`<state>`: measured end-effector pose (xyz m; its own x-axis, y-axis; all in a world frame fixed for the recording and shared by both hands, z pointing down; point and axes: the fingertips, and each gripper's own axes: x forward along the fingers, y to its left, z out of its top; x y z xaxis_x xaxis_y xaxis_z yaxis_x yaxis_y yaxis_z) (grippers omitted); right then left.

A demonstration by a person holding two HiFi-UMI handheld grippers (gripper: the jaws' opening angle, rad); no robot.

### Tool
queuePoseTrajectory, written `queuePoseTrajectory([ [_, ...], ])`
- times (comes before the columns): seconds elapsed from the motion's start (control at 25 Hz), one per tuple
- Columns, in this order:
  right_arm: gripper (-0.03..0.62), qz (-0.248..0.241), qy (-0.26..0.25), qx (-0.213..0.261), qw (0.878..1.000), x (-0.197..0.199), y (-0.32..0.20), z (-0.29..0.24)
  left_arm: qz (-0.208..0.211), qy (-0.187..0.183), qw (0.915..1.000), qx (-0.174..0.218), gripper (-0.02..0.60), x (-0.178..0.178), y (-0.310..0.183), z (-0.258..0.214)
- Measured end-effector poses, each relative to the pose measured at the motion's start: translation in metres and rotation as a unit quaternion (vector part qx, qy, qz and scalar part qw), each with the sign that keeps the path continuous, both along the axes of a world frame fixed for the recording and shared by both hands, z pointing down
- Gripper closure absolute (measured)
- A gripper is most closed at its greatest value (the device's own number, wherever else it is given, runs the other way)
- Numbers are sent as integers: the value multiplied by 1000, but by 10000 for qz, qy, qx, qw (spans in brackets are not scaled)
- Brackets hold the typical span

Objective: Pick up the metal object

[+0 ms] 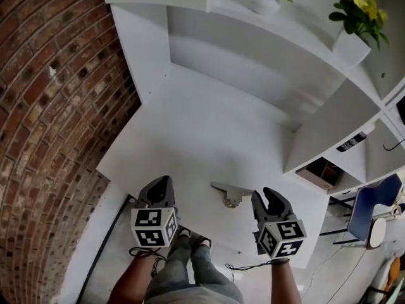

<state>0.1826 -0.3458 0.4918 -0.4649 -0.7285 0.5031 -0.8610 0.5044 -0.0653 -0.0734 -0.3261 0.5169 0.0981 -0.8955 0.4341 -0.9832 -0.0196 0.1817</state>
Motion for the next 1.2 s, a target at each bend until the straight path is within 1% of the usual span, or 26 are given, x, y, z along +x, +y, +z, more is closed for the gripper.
queuePoseTrajectory([
  [0.2,470,-771,434,-215,9958,-13,7,20,-233,26,9996,-166,577,-7,21,19],
  [0.28,470,-1078,601,-328,9918,-19,10,31,-336,42,9992,-215,577,-11,28,26],
  [0.36,471,-1408,909,-384,9851,-24,11,43,-432,67,9987,-244,577,-15,33,31],
  [0.52,474,-2060,1679,-372,9633,-34,15,65,-607,85,9976,-310,577,-25,42,43],
  [0.76,477,-2864,2280,-553,9290,-42,29,93,-904,130,9948,-439,577,-41,56,58],
  [0.92,477,-3186,2728,-557,9061,-43,33,108,-1062,147,9931,-477,577,-51,62,63],
  [1.08,477,-3478,3293,-551,8761,-39,35,125,-1218,167,9911,-505,577,-58,68,66],
  [1.2,477,-3613,3534,-523,8613,-40,35,133,-1310,184,9898,-523,577,-60,71,68],
])
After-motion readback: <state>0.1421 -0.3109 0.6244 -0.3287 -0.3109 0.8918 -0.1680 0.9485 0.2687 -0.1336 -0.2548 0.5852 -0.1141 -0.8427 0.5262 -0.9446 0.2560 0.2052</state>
